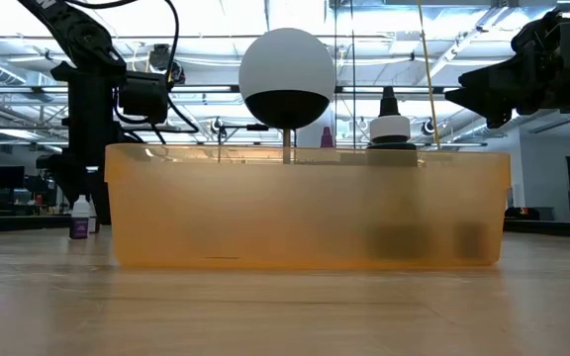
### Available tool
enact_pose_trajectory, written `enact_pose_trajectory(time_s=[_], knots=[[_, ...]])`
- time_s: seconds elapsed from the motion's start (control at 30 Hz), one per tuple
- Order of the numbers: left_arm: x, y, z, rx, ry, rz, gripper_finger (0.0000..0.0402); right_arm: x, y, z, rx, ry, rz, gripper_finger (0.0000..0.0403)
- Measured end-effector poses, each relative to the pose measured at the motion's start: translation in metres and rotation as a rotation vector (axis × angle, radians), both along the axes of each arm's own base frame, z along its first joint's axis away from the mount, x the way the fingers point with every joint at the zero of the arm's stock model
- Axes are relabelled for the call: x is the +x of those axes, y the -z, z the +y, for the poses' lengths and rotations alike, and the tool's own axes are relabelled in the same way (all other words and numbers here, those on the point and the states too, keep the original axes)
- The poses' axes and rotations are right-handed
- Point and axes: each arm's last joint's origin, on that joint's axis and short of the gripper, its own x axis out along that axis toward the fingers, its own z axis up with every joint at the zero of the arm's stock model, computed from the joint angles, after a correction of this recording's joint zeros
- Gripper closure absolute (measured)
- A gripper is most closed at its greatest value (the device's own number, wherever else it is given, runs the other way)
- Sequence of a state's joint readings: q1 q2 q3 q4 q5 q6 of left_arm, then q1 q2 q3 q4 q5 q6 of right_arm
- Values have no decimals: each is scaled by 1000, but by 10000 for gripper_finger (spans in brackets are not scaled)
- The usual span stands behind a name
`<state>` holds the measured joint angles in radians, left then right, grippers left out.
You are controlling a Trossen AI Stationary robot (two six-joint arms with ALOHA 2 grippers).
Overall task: Pick & Place food coloring
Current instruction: Put the small red food coloring bottle into the orange container
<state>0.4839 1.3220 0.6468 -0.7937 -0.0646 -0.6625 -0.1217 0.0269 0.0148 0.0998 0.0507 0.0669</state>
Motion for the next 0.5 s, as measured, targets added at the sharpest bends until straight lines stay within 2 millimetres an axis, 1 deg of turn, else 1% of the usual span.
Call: enact_pose_trajectory(time_s=[0.1,0.2,0.5], knots=[[0,0,0,6,-1,3,191,0,0,0,0,0,0,195],[0,0,0,11,-1,7,213,0,0,0,0,0,0,195],[0,-1,0,10,13,10,342,0,0,0,0,0,0,195]])
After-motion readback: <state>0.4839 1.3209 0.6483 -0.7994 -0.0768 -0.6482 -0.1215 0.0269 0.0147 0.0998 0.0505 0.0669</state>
